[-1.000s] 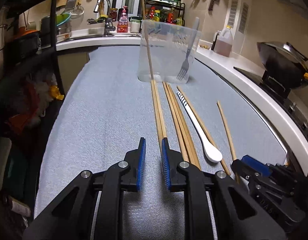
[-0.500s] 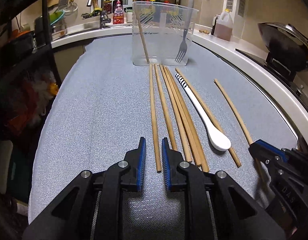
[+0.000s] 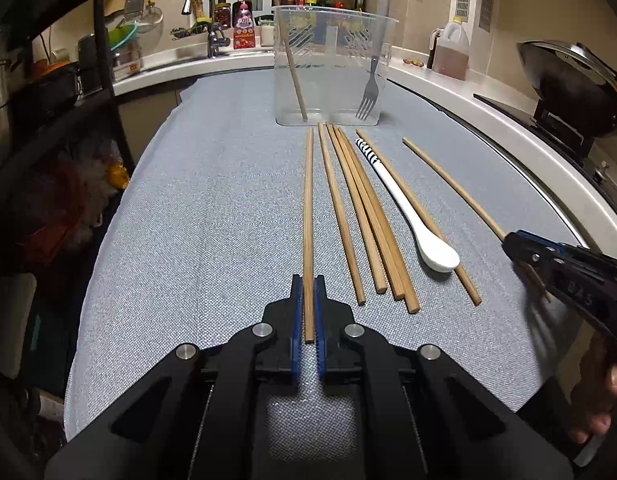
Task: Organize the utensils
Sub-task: 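Lift the chopstick with the right tool while the left tool lifts its chopstick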
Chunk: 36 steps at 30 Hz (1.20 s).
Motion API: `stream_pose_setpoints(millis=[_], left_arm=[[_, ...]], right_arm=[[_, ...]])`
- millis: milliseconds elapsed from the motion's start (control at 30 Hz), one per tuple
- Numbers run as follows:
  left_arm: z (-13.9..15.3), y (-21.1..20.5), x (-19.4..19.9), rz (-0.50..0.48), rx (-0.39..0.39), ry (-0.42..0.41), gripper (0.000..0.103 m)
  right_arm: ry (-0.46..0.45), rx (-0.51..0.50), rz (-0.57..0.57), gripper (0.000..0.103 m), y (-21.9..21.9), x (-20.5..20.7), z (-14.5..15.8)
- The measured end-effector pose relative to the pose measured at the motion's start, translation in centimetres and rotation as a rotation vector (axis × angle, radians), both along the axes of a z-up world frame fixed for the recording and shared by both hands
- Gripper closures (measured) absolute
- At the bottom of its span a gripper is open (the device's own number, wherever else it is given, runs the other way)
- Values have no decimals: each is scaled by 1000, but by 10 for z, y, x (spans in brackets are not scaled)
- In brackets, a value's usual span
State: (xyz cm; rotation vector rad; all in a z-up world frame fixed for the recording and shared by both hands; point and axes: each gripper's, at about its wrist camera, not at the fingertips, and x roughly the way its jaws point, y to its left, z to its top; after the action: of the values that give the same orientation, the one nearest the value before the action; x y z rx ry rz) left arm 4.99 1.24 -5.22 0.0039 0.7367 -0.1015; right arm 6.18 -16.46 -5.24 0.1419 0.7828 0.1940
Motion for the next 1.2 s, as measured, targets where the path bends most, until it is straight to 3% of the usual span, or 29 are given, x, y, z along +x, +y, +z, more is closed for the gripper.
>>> stream_pose_setpoints(millis=[33,100,300,367,467,500,700,1200], left_arm=[[0,-2,0,1,8,-7,95],[0,-2,0,4,3,-16,92],[-2,-5,-2,23,-2,-53,90],[-2,-7,-1,22,0,-62,90],[-2,-5,-1,25,4,-70,96],[-2,-5,-2,28,4,-71,97],[-2,6,-11,58,-26,-66,97],[-5,2,-10,68,-12,-94,92]], right_arm=[[-10,-2,3,87,1,-5,0],[-33,-16,6,72,3,-15,-1],[-84,-67,-13,70,9,-35,-3],[-96,-78,-22,74,10,-37,-4],[-103,-65,-41,94,7,-36,-4],[-103,-64,-45,97,6,-36,-4],[-96,-41,-57,98,-3,-23,-6],[-118,-35,-61,94,-10,-31,-9]])
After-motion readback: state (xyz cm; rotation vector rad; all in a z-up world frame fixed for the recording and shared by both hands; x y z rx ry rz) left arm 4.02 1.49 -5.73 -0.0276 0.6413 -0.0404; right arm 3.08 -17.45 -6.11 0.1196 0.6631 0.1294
